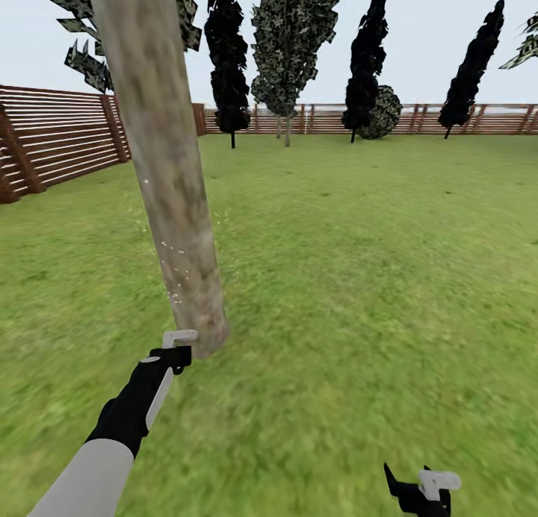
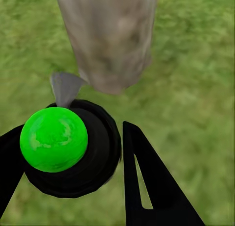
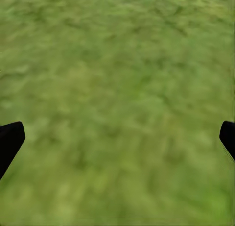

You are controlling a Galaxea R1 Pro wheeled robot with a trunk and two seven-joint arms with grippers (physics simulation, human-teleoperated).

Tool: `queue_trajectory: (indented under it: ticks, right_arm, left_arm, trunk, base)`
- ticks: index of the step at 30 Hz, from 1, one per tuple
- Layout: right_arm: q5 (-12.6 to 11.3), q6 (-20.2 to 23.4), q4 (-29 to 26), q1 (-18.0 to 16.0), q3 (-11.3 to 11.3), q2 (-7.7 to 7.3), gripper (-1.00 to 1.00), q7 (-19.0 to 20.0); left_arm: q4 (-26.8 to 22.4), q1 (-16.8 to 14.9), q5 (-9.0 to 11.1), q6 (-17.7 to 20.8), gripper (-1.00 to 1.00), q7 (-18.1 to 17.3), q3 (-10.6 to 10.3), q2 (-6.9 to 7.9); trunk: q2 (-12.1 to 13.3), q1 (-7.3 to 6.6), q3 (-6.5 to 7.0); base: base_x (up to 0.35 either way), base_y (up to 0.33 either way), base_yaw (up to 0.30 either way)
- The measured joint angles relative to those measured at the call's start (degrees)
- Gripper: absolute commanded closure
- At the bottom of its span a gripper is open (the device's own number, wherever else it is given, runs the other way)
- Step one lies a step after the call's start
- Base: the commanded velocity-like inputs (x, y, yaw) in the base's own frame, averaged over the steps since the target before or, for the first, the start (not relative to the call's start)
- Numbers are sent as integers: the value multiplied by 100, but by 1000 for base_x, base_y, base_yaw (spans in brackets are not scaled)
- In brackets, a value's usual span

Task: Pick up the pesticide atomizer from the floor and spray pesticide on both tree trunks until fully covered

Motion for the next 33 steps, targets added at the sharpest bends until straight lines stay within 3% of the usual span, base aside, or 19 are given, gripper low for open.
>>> queue_trajectory:
  ticks: [5,15,27,33]
  right_arm:
    - [0,0,0,0,1,0,-100,1]
    - [-6,-1,-2,1,-2,0,-100,1]
    - [-7,0,-1,0,-1,0,-100,0]
    - [-7,-1,-1,1,-1,-1,-100,2]
  left_arm:
    - [0,0,0,0,100,3,7,0]
    - [2,-1,0,-2,100,4,8,-1]
    - [0,0,-16,0,100,4,7,0]
    - [3,-1,-16,-2,100,5,7,-1]
  trunk:
    - [0,0,0]
    - [0,0,0]
    - [0,0,0]
    - [0,0,0]
  base:
    - [159,-265,276]
    - [137,-264,35]
    - [120,-264,240]
    - [120,-264,57]
